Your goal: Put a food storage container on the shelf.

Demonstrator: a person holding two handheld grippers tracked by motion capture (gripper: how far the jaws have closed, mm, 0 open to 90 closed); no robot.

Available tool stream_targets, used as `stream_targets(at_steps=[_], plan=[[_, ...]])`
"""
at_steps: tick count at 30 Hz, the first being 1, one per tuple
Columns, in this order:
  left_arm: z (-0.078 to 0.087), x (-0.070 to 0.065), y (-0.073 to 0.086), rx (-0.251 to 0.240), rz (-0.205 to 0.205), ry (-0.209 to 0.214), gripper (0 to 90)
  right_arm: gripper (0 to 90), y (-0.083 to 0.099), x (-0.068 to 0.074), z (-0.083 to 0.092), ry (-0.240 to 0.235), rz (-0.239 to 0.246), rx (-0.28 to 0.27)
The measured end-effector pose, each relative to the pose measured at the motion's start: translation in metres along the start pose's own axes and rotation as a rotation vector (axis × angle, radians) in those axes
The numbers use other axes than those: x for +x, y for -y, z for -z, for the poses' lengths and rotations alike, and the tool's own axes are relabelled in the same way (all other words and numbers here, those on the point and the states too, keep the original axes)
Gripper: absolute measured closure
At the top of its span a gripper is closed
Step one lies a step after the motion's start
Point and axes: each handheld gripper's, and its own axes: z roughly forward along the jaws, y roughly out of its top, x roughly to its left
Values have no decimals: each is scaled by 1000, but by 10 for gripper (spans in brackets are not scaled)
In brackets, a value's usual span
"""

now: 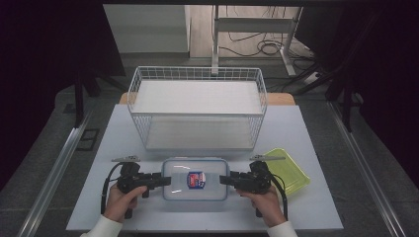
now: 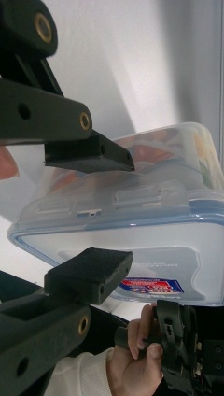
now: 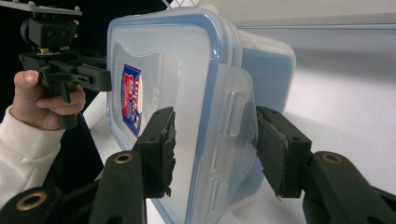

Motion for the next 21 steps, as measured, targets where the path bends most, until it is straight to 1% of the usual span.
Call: stream_targets(at_steps=[4,6,9,12,14,15,16,21], plan=[[0,-2,1,-7,1,-9,510,489,1,3,0,10,5,-6],[1,-5,2,-11,-6,-15,512,490,3,3,1,12,-6,-15],[1,-6,2,-16,-7,-17,515,490,3,4,1,14,-11,-18],[3,-10,2,-29,-15,-25,518,492,5,4,3,8,-19,-24],[3,-10,2,-33,-17,-25,519,493,5,4,3,7,-18,-25],[6,-11,2,-39,-20,-25,520,494,6,5,3,3,-19,-38],[6,-11,2,-39,-20,-25,520,494,6,5,3,3,-19,-38],[11,-20,-2,-55,-60,-36,520,497,3,10,7,-7,0,-59]])
